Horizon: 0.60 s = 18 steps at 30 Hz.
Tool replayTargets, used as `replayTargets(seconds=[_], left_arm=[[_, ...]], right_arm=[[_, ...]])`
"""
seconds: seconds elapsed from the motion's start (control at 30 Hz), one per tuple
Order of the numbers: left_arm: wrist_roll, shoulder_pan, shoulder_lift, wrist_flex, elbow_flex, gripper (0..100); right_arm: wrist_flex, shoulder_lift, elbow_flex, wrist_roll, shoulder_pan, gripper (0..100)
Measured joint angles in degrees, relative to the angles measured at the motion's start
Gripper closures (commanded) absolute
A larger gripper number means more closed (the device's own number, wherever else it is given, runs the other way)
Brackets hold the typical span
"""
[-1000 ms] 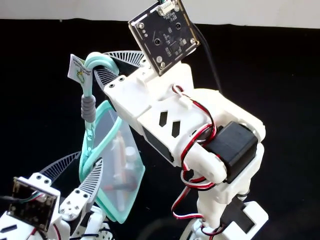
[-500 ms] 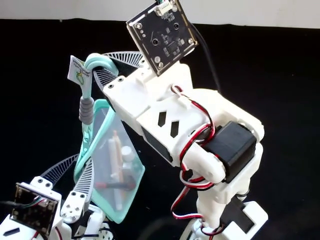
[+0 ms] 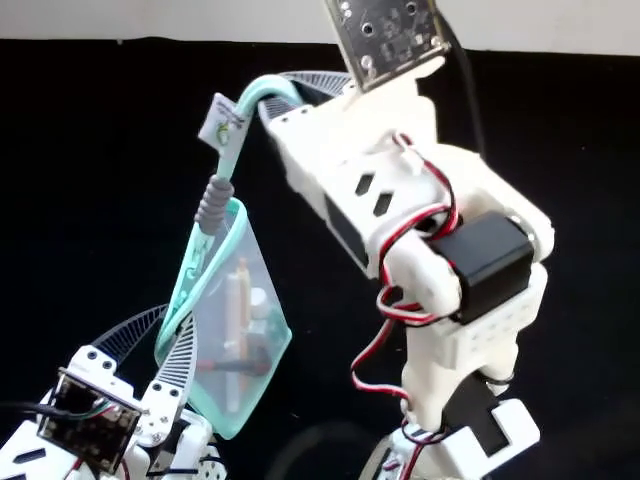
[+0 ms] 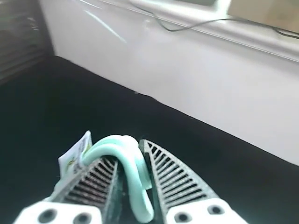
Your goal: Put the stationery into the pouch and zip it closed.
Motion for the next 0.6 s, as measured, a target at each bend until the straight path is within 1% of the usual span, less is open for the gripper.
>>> replayTargets(seconds=[0.33,0.4,0.53,0.6], left_arm=[[-0.35,0.09,-3.60,0.09,2.90,99],[-0.35,-0.79,-3.78,0.09,3.25,99],[-0.35,-1.58,-3.87,0.09,3.60,99],[-0.35,-1.58,-3.78,0.09,4.04,99]], right_arm=[[-0.09,-0.09,0.00,0.00,14.07,99.2],[-0.09,0.09,0.00,0.00,18.11,99.2],[-0.97,3.08,2.11,0.79,25.23,99.2],[-1.05,5.01,3.78,1.76,27.69,99.2]])
